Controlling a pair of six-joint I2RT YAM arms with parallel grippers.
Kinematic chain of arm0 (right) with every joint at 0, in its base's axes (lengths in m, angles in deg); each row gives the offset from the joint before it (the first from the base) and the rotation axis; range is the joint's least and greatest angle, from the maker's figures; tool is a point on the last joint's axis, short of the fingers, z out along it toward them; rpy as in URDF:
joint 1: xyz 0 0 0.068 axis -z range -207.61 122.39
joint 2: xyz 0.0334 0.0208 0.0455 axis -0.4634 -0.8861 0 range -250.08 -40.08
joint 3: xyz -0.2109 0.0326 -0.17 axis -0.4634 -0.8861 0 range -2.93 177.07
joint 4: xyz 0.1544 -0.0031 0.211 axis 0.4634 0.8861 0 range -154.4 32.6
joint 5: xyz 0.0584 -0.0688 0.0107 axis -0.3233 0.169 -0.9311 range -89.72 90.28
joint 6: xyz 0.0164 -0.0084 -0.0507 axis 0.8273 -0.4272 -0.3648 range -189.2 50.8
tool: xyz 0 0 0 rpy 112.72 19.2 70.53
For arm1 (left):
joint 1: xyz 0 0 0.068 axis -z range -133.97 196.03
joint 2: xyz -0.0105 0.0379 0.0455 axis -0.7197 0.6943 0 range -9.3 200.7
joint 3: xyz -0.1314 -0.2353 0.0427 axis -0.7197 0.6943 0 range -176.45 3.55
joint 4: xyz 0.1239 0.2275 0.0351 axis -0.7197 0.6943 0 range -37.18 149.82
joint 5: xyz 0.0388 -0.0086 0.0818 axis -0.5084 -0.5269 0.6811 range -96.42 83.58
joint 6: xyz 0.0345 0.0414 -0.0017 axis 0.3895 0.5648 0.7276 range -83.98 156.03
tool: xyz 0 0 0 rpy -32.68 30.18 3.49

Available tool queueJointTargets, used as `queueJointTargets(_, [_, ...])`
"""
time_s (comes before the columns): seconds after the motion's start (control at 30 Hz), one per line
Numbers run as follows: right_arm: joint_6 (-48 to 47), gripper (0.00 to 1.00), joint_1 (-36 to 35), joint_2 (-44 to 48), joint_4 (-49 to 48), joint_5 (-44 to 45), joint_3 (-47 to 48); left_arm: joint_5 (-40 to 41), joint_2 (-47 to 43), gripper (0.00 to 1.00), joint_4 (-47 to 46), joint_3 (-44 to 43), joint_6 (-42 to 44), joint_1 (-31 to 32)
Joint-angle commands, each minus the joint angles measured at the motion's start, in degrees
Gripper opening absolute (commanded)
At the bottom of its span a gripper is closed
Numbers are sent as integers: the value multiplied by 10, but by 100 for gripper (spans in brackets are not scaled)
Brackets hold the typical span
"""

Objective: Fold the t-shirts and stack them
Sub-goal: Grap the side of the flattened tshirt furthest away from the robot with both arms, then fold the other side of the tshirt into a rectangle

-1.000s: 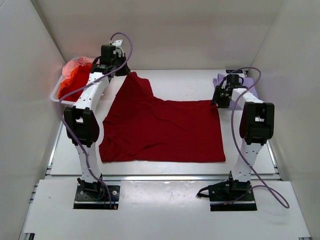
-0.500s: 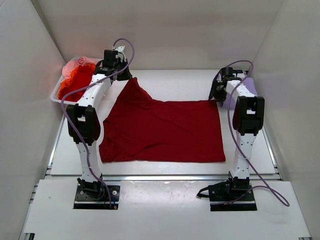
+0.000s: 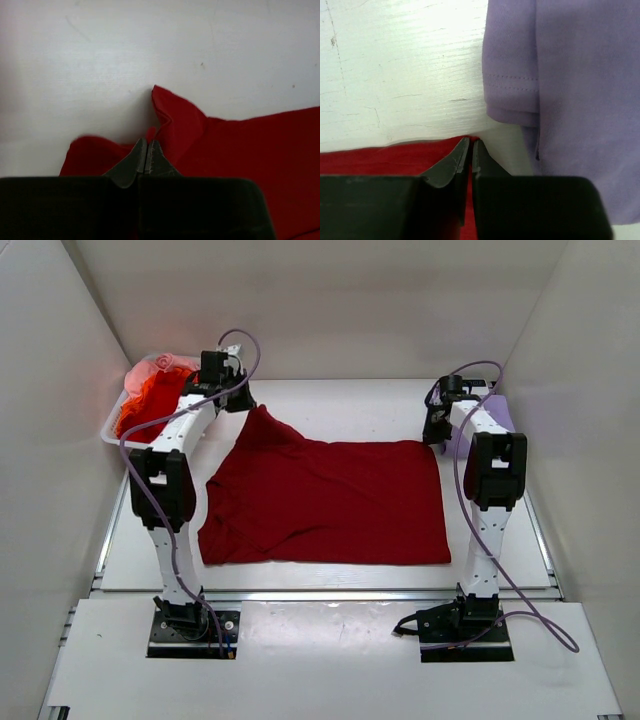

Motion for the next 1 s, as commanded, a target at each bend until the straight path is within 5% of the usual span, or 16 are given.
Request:
queueJointTargets(0.0, [-18, 0, 0, 32, -32, 22, -21, -19, -84, 0, -17, 58, -9, -15])
queueJointTargets(0.63, [-114, 0, -5, 311, -141, -20, -325, 14, -411, 0, -27, 416, -9, -20])
queueJointTargets(0.97, [-160, 0, -28, 428, -161, -46, -440, 25, -500, 0, 0, 490, 2, -29])
